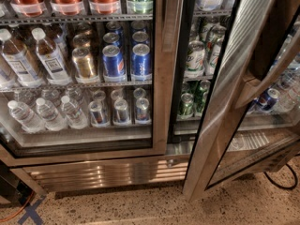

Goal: Open right fridge door

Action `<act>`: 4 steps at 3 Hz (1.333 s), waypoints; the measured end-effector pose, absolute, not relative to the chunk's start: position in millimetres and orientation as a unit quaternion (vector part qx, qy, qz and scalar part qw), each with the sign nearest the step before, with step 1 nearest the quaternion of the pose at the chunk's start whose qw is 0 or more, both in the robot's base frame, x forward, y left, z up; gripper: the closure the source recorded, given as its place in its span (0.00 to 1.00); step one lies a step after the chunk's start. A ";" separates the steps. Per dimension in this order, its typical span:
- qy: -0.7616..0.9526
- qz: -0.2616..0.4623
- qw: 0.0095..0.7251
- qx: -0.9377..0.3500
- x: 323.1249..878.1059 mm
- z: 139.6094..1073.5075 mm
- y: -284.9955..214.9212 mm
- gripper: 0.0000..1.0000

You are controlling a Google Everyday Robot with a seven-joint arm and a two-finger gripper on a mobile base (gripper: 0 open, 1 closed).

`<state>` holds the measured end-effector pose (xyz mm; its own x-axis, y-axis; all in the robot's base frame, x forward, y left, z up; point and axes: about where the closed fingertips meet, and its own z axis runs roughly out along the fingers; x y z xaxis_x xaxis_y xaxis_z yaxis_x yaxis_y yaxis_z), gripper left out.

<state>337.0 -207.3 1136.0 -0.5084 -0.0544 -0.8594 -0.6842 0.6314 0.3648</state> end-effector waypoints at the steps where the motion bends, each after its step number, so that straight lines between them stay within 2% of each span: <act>1: 0.790 0.359 0.431 -0.248 345.9 1134.0 -199.4 0.40; 3: 0.792 0.353 0.419 -0.268 356.7 1127.2 -196.6 0.38; 4: 0.788 0.358 0.420 -0.274 355.4 1121.6 -197.5 0.57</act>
Offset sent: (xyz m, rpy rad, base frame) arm 0.0259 0.0068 -0.0126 -0.0566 0.0099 0.0636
